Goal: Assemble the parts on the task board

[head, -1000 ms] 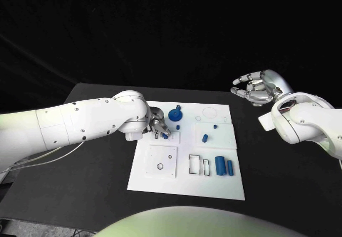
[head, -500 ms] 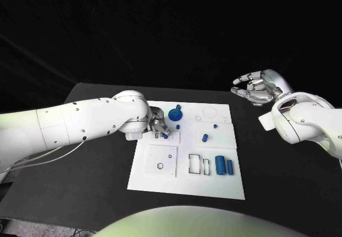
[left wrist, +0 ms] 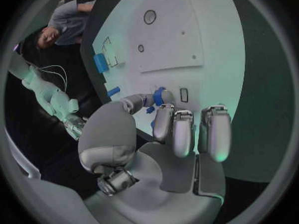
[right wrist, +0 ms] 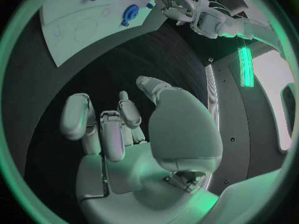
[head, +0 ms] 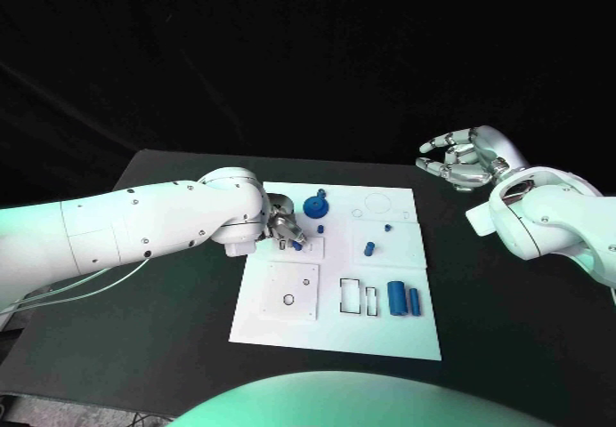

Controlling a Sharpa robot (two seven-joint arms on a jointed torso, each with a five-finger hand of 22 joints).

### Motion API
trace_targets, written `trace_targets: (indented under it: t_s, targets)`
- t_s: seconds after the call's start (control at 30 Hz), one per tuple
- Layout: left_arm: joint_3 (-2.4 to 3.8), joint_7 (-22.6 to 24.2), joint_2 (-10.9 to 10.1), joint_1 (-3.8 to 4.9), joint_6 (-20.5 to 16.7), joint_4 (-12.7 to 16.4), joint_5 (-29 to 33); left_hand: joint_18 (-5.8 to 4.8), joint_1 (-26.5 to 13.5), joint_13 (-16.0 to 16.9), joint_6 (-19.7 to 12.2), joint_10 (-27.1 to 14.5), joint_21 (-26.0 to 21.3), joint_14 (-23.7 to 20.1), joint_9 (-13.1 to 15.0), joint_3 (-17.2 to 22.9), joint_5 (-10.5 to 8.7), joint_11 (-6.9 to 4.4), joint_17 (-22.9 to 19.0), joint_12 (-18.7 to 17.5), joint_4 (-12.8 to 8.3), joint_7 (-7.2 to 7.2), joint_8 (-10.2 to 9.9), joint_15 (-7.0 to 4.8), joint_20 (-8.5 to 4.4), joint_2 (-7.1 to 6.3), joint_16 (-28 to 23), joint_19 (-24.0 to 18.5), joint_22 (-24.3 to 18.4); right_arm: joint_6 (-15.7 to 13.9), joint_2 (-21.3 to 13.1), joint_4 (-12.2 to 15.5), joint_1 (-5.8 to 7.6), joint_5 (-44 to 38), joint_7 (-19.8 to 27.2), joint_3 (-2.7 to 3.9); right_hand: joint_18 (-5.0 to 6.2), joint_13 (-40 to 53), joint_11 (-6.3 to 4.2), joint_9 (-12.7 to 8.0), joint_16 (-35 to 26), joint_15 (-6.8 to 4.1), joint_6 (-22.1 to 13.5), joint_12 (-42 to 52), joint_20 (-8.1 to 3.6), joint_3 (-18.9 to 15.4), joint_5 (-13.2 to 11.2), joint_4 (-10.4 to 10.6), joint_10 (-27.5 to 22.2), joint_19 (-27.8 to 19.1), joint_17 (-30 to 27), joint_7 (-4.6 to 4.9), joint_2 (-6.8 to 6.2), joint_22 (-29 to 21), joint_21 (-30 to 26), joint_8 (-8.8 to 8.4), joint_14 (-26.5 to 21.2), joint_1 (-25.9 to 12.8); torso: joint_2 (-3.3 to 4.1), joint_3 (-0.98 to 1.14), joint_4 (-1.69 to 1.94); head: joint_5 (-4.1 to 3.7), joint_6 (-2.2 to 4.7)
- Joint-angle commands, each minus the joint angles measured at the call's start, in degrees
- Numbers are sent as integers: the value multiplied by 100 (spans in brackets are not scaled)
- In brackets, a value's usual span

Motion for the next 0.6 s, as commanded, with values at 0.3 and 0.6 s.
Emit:
trace_targets:
  t_s: [0.3, 0.6]
  targets:
    - [29, 168, -90, -19, -678, 127, 53, -98, -3, 432, 1, 78, 40, 596, -2, 918, -41, -44, 1510, 28, -950, -63, 34, -51, -50, 56, 21, 307, 1188, 41, -11, 10, -5, -41, 34, 1, 88, -7, 3, 7, -18, 33, -29, 5, -4, 31, 29, -2, -5, -40, 572, 4, -3, 322, -37, 28, 326, -57, 5, 2, 6, 1, -21]
    - [36, 131, -92, -21, -526, 99, 49, -98, 0, 431, 4, 78, 40, 596, -2, 923, -49, -45, 1510, 28, -954, -65, 37, -52, -51, 58, 21, 307, 1188, 44, -13, 11, -5, -40, 28, 1, 88, -7, 3, 7, -18, 33, -29, 5, -4, 31, 29, -2, -5, -40, 572, 4, -3, 322, -37, 28, 326, -57, 1, 0, 0, 6, -38]
